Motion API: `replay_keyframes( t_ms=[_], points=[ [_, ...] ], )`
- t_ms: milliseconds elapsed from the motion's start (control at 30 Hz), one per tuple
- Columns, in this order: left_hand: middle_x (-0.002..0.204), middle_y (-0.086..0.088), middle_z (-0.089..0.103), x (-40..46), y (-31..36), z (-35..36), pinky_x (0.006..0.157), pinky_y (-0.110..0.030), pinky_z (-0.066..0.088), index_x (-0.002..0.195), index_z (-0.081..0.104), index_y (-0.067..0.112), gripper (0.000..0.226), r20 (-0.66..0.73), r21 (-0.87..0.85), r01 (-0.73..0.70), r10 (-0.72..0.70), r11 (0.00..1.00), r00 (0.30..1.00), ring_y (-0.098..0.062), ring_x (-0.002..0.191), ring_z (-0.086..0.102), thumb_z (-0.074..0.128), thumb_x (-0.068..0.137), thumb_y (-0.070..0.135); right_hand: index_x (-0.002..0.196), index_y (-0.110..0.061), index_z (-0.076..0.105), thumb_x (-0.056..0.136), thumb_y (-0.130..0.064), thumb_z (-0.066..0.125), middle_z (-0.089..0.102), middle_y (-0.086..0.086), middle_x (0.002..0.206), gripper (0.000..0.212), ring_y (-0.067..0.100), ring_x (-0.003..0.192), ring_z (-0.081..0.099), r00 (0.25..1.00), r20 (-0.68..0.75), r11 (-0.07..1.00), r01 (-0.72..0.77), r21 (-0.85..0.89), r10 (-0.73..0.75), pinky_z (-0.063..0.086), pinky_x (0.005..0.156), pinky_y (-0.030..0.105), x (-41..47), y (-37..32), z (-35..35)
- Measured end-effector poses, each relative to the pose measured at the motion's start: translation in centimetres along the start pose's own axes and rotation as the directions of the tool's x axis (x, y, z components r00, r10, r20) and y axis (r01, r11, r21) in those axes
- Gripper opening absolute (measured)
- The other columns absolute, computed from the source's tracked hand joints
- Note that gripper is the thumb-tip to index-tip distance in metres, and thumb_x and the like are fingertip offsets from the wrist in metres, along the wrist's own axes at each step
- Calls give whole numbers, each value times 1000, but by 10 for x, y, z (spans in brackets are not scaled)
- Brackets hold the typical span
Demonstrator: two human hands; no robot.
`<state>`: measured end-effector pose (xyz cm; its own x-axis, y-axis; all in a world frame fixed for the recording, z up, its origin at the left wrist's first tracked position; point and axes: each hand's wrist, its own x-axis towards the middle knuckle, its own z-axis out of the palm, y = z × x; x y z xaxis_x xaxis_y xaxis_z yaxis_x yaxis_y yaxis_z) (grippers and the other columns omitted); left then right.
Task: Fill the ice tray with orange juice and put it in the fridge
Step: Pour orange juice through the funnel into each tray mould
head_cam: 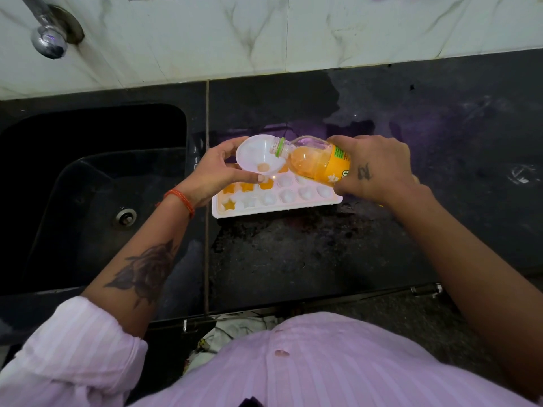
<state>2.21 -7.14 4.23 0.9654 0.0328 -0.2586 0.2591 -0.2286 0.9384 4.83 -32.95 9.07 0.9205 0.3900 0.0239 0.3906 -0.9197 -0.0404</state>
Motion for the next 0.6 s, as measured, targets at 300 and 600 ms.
replay_keyframes(
  t_ms=[300,600],
  points=[
    [124,0,62,5,3,16,85,-32,56,128,55,22,72,44,-23,-28,29,999,999,-20,112,61,81,65,1,136,-35,41,72,-44,73,62,4,113,72,29,100,59,999,-42,1000,-17,-21,16,37,70,32,-6,13,-2],
    [126,-2,60,13,2,24,97,-40,50,121,56,28,66,71,0,-50,50,999,996,-22,118,56,81,66,4,134,-33,44,75,-40,71,63,7,108,65,33,96,60,997,-71,997,-36,-70,31,39,71,35,-11,21,-4]
  ],
)
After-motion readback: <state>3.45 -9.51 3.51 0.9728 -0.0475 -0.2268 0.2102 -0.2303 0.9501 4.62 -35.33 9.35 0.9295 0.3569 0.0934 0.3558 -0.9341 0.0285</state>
